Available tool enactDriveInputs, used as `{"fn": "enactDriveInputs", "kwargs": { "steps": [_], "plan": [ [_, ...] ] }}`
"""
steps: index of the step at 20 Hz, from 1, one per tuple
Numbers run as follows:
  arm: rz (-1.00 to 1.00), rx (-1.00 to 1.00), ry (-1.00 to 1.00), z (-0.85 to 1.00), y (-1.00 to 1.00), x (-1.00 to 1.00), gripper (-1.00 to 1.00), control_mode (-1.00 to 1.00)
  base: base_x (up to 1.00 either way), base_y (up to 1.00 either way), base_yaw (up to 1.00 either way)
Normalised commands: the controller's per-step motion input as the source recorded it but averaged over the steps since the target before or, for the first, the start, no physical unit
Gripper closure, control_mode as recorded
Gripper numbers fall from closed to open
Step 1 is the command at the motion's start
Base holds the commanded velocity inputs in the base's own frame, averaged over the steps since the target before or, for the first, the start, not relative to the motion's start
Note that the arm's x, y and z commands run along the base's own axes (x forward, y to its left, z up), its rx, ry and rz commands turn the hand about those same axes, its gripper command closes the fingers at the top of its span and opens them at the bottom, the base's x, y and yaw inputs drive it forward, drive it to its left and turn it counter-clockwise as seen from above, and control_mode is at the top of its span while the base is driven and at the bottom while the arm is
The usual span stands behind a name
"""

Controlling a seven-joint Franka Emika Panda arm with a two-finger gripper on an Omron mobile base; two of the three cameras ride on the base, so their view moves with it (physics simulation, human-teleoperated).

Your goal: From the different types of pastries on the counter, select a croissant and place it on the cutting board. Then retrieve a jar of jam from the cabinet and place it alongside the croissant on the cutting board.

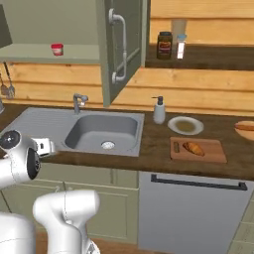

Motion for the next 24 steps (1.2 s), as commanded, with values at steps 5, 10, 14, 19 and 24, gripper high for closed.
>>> {"fn": "enactDriveInputs", "kwargs": {
  "steps": [5, 10, 14, 19, 24],
  "plan": [
    [0.00, 0.00, 0.00, 0.00, 0.00, 0.00, -1.00, 1.00, 0.76, 0.43, -0.11],
    [0.00, 0.00, 0.00, 0.00, 0.00, 0.00, -1.00, 1.00, 0.75, 0.51, -0.13],
    [0.00, 0.00, 0.00, 0.00, 0.00, 0.00, -1.00, 1.00, 0.36, 0.13, -0.06],
    [0.00, 0.00, 0.00, 0.00, 0.00, 0.00, -1.00, 1.00, 0.00, 0.02, 0.00],
    [0.00, 0.00, 0.00, 0.00, 0.04, 0.04, -1.00, -1.00, 0.08, 0.15, 0.00]
  ]
}}
